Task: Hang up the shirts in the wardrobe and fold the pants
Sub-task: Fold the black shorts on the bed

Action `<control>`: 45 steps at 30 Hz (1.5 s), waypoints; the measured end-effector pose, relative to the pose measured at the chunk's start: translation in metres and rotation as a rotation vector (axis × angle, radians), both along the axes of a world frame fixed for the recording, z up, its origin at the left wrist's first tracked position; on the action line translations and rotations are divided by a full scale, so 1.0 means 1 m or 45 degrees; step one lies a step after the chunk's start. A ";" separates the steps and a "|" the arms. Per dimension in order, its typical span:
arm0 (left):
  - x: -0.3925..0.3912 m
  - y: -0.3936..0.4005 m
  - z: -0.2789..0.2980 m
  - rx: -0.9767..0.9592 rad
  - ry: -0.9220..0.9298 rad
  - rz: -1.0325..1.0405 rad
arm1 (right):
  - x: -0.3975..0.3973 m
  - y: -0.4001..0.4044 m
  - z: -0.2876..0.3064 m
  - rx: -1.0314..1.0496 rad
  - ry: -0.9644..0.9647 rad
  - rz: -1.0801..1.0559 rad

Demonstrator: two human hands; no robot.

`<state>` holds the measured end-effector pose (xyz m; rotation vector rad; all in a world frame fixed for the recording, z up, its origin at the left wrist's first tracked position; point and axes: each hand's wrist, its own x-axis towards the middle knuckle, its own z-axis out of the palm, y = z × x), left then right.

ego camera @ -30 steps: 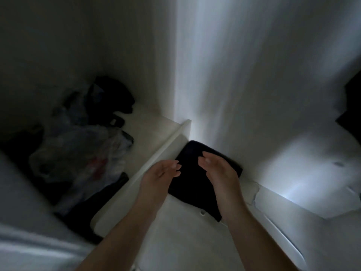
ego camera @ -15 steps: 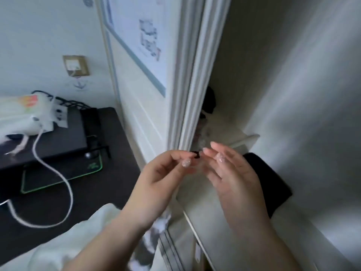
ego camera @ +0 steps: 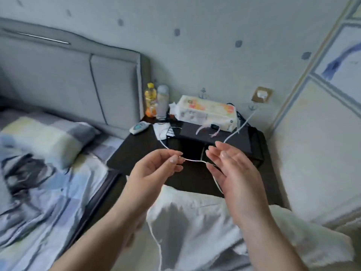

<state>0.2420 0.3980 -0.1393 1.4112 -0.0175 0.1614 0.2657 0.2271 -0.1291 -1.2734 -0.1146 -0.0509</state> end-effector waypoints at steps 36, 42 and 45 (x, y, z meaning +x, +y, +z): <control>-0.078 0.559 -0.144 -0.103 0.724 1.269 | 0.097 0.650 -0.162 -0.316 0.626 1.170; -0.044 0.657 -0.207 -0.205 0.855 1.344 | 0.151 0.741 -0.228 -0.428 0.740 1.140; -0.036 0.705 -0.253 -0.240 0.916 1.396 | 0.163 0.787 -0.274 -0.532 0.724 1.168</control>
